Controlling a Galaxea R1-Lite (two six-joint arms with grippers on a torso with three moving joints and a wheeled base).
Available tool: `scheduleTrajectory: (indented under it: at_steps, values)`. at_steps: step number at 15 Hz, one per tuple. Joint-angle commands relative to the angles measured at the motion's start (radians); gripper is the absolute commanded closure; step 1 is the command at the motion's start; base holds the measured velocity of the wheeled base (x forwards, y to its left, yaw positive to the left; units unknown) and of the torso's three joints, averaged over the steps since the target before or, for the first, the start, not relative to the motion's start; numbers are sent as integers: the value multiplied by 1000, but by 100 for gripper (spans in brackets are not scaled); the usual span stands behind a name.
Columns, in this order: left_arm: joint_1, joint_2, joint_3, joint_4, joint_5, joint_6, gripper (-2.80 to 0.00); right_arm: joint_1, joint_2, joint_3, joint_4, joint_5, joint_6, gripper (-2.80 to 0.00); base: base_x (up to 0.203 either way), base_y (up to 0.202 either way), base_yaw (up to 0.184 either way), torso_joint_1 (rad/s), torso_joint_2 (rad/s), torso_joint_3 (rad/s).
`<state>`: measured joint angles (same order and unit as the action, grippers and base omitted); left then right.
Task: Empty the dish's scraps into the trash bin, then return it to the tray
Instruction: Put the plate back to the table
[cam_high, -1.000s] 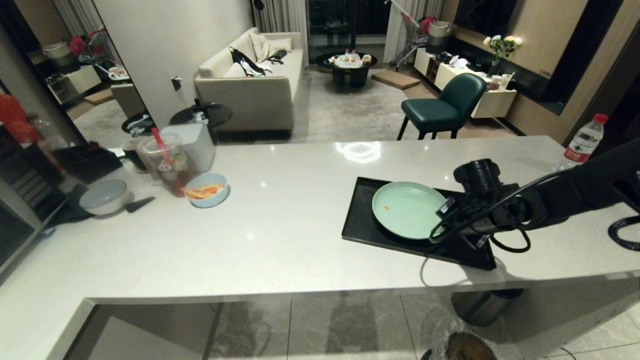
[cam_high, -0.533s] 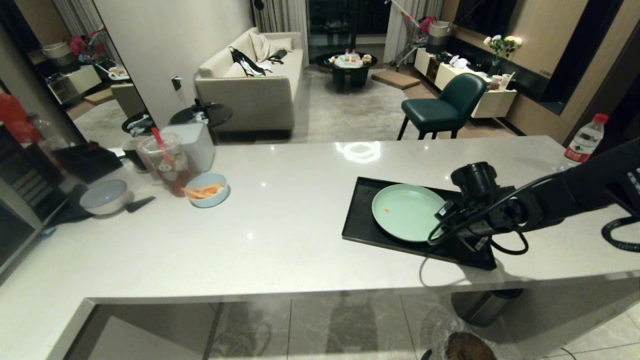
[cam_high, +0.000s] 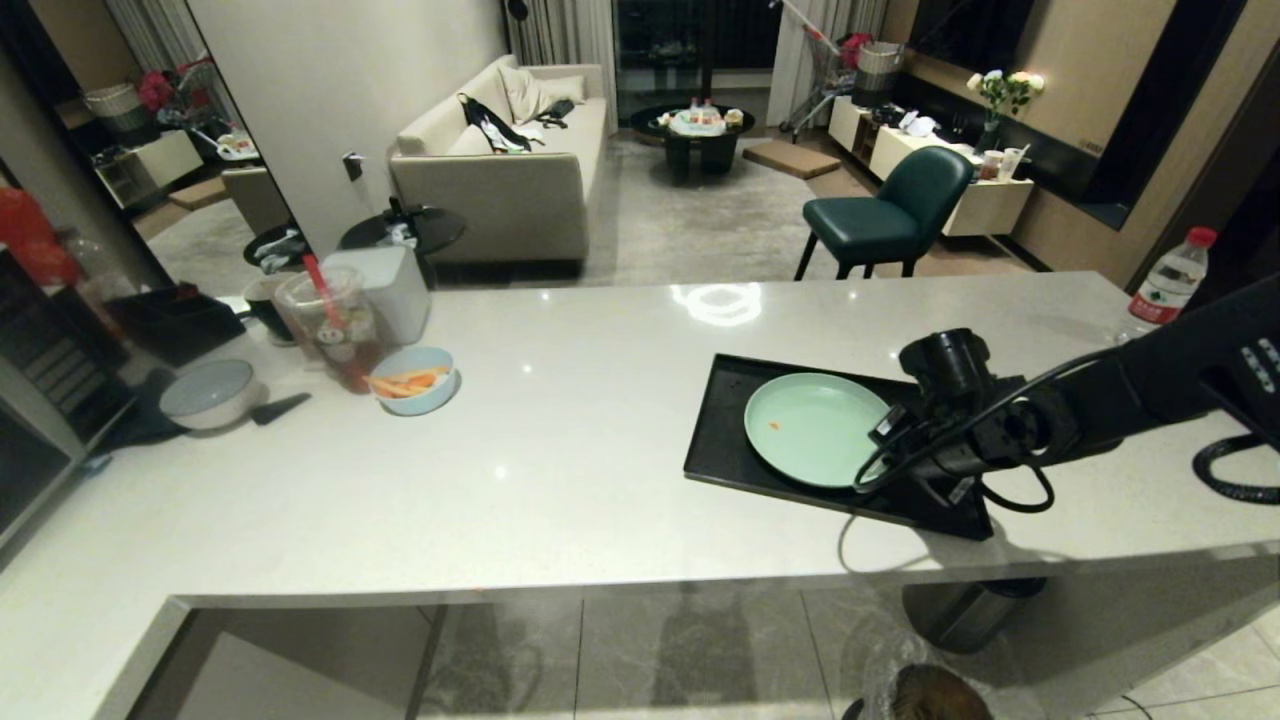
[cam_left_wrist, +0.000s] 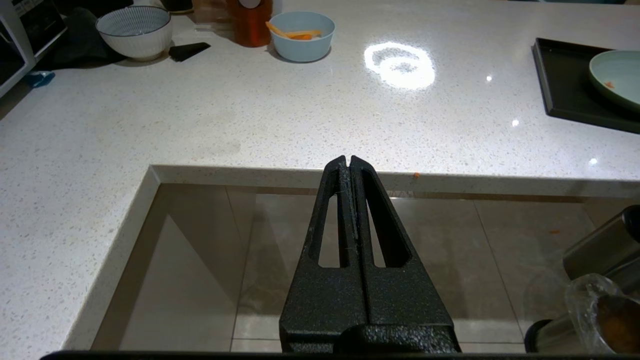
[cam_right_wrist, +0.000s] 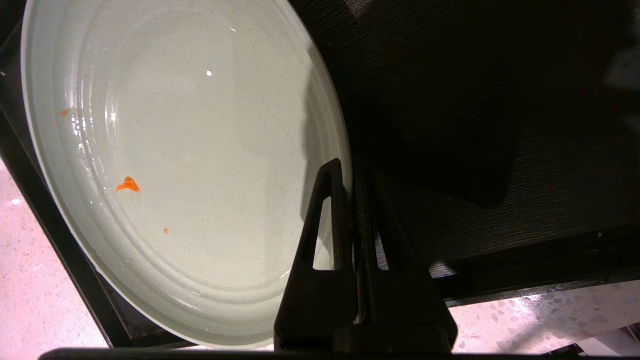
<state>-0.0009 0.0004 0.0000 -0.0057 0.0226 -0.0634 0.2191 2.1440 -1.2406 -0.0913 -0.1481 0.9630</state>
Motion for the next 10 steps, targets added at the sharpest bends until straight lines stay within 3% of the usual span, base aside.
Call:
scheduleTrajectory:
  at_steps: [1,5,6,10]
  values:
    - [1,1,0,0,0,-1,0,-3,2,0,-1,-1,5,0,0,0,0,0,0,0]
    - [1,1,0,0,0,-1,0,-3,2,0,2,-1,5,0,0,0,0,0,0,0]
    - [0,1,0,0,0,-1,0,-3,2,0,1,-1,5,-280,0,0,0,0,0,0]
    - [0,1,0,0,0,-1,0,-4,-1,-3,-6,-10,4,-280,0,0,0,0,0,0]
